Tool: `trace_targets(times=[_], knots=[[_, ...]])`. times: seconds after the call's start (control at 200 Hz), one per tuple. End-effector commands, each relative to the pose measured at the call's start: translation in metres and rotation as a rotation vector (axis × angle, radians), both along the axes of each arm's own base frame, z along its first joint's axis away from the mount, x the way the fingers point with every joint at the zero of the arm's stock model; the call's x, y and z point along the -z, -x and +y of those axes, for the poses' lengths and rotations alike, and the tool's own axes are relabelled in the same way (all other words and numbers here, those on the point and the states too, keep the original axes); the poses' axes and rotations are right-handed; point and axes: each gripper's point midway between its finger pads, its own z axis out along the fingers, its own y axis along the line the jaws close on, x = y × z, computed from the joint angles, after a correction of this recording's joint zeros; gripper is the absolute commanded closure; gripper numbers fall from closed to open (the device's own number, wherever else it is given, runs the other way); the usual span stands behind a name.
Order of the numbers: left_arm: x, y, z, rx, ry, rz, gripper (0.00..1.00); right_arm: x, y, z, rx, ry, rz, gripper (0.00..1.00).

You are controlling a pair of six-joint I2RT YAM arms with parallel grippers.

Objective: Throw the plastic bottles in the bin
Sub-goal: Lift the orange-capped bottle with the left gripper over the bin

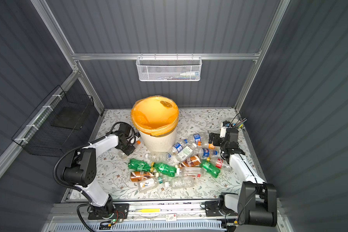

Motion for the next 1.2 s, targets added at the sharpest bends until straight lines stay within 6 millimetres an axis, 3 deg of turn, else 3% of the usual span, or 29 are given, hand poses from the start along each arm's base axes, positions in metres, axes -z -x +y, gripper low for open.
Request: trace_targets(times=[0.0,0.16,0.3,0.36,0.485,0.58,0.725,0.821,0.876,0.901,0.991,1.051,1.111,1.146,1.196], knots=[[-0.002,-0.009,-0.004,-0.064,0.037,-0.012,0.61,-0.008,-0.004,-0.003,0.007,0.008,-0.005,0.01],[-0.031,-0.026,0.005,-0.197,0.115,-0.118,0.7,-0.013,-0.002,-0.004,0.012,0.008,-0.012,0.01],[-0.089,-0.041,0.027,-0.357,0.18,-0.303,0.75,-0.019,-0.001,-0.003,0.017,-0.004,-0.029,0.01],[-0.124,-0.047,0.038,-0.426,0.185,-0.412,0.78,-0.024,-0.001,-0.003,0.019,-0.007,-0.04,0.01],[-0.225,-0.055,0.044,-0.506,0.297,-0.694,0.81,-0.034,0.0,-0.004,0.025,-0.006,-0.061,0.01],[-0.324,-0.046,0.044,-0.515,0.455,-0.965,0.79,-0.045,0.002,-0.006,0.037,-0.001,-0.084,0.01],[-0.468,0.001,0.043,-0.44,0.725,-1.375,0.75,-0.063,0.008,-0.012,0.081,0.007,-0.142,0.01],[-0.524,0.029,0.026,-0.302,0.891,-1.491,0.75,-0.069,0.011,-0.014,0.095,0.003,-0.164,0.01],[-0.531,0.03,0.011,-0.232,0.968,-1.459,0.76,-0.073,0.012,-0.013,0.096,-0.006,-0.174,0.01],[-0.547,0.038,0.003,-0.182,1.023,-1.464,0.76,-0.074,0.013,-0.012,0.094,-0.009,-0.177,0.01],[-0.531,0.02,-0.029,-0.118,1.136,-1.313,0.76,-0.076,0.013,-0.008,0.077,-0.032,-0.181,0.01],[-0.496,-0.001,-0.069,-0.093,1.128,-1.17,0.74,-0.076,0.011,-0.003,0.058,-0.06,-0.173,0.01],[-0.444,-0.021,-0.115,-0.07,1.04,-1.006,0.72,-0.074,0.009,0.004,0.032,-0.089,-0.156,0.01],[-0.413,-0.027,-0.143,-0.047,0.992,-0.905,0.68,-0.072,0.008,0.008,0.013,-0.1,-0.14,0.01],[-0.381,-0.031,-0.167,-0.025,0.945,-0.796,0.62,-0.071,0.006,0.012,-0.003,-0.103,-0.119,0.01]])
